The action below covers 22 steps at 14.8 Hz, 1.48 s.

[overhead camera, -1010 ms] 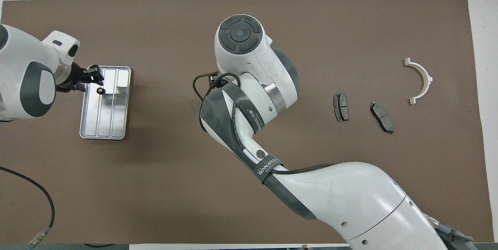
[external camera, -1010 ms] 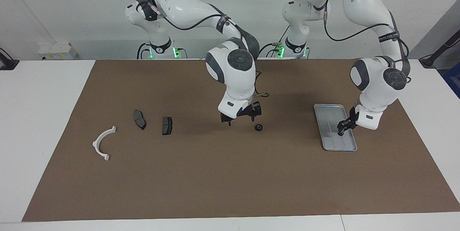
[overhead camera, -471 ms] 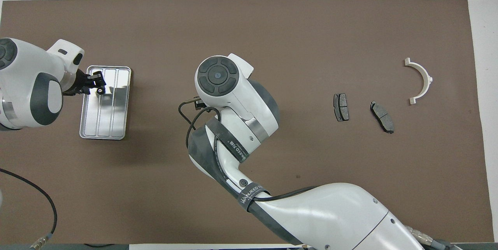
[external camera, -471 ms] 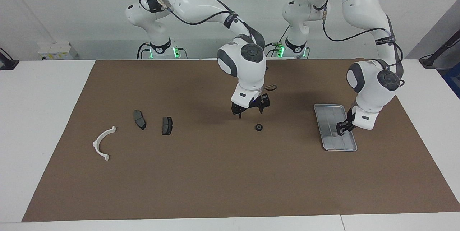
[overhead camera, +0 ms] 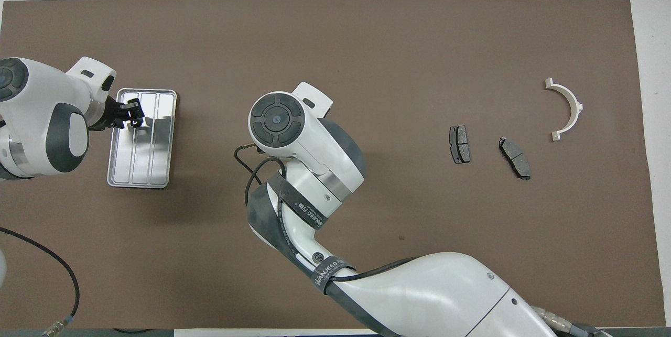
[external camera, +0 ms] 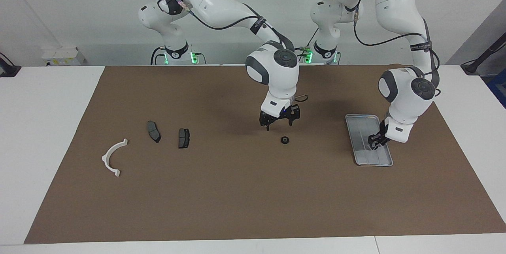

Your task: Place bearing gear from tray to pile

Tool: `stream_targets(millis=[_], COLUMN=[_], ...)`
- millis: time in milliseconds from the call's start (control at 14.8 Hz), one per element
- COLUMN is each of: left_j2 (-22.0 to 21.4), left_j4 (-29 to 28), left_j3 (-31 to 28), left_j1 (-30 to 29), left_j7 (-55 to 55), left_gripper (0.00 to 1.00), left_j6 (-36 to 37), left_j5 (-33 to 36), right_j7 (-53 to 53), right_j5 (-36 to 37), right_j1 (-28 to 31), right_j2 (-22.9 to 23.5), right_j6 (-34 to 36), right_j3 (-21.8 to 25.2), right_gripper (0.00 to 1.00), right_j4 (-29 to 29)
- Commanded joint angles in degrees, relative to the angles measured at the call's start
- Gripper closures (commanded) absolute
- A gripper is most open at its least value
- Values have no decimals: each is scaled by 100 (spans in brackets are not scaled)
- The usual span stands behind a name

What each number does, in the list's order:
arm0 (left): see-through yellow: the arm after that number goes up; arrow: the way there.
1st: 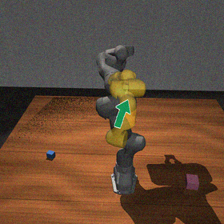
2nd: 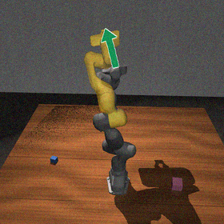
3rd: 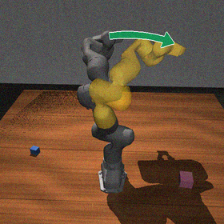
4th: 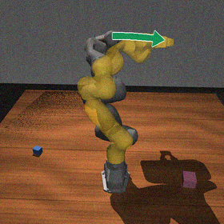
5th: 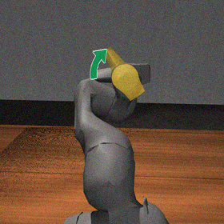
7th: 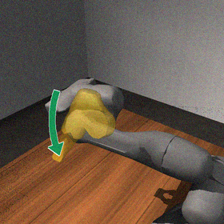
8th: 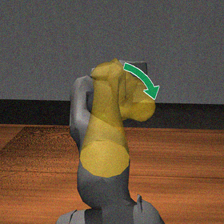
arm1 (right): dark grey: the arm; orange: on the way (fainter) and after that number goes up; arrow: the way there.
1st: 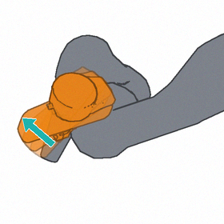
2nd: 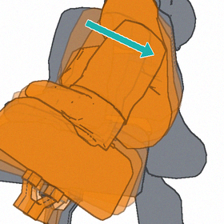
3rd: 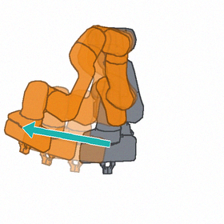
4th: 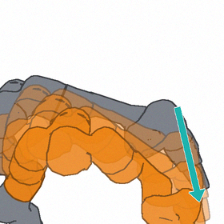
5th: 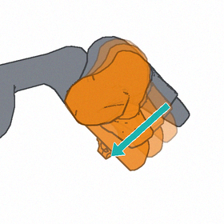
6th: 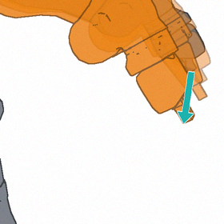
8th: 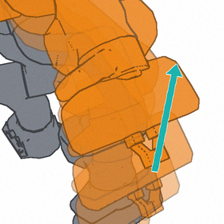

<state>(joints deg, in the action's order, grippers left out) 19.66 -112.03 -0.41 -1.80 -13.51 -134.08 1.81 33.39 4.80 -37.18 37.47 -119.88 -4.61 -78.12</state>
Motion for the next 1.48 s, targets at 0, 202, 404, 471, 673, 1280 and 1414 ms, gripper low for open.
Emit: stream_targets(millis=[0,202,404,471,673,1280,1414], left_j2=[-103,-112,-112,-120,-112,-112,-112], left_j4=[-258,-416,-416,-416,-399,-408,-408], left_j3=[50,50,50,50,50,50,50], left_j1=[-75,-40,-40,-40,-13,-4,-4], left_j7=[59,15,15,15,6,6,-3], left_gripper=[55,58,59,59,59,67,68], left_j6=[-233,-479,-427,-409,-426,-462,-461], left_j5=[56,56,48,56,56,56,56], right_j7=[124,150,194,194,177,177,186], right_j5=[135,153,153,153,162,267,276], right_j1=[18,-87,-193,-193,-158,-114,-140], right_j2=[146,383,507,524,664,946,1042], right_j6=[-123,-123,-105,-123,-184,-422,-536], right_j3=[-14,4,21,21,30,30,30], right_gripper=[3,3,3,3,3,5,5], right_j4=[86,358,578,622,815,922,922])
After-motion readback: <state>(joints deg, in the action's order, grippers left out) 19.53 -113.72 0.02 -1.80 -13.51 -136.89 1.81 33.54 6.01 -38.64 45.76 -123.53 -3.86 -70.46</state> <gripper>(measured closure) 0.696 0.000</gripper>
